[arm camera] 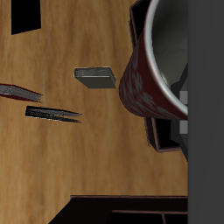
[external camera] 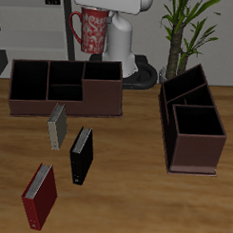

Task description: Place the red mug into the back desk caddy's right compartment

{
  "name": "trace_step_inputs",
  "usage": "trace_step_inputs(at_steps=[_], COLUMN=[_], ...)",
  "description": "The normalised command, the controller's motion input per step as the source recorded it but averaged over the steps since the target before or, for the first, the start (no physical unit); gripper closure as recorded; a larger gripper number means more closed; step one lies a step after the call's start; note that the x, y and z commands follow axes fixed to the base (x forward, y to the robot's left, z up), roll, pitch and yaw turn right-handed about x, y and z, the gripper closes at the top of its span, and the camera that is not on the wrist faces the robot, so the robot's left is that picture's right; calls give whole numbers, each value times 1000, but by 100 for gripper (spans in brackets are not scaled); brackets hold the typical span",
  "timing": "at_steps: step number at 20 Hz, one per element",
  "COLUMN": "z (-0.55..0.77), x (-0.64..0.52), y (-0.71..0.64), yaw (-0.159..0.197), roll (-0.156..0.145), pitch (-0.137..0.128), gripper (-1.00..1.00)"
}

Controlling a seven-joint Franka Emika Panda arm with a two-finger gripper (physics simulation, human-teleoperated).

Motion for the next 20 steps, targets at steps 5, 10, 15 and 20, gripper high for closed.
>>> trace_step_inputs(at_steps=[5, 10, 15, 20], z=[19, -43, -217, -165], x=[-220, -212, -293, -63], y=[-70, 25, 210, 95], yaw=[11, -6, 6, 0], roll=[-23, -47, -14, 11], pitch=[-23, -4, 6, 27], gripper=[100, 100, 100, 100])
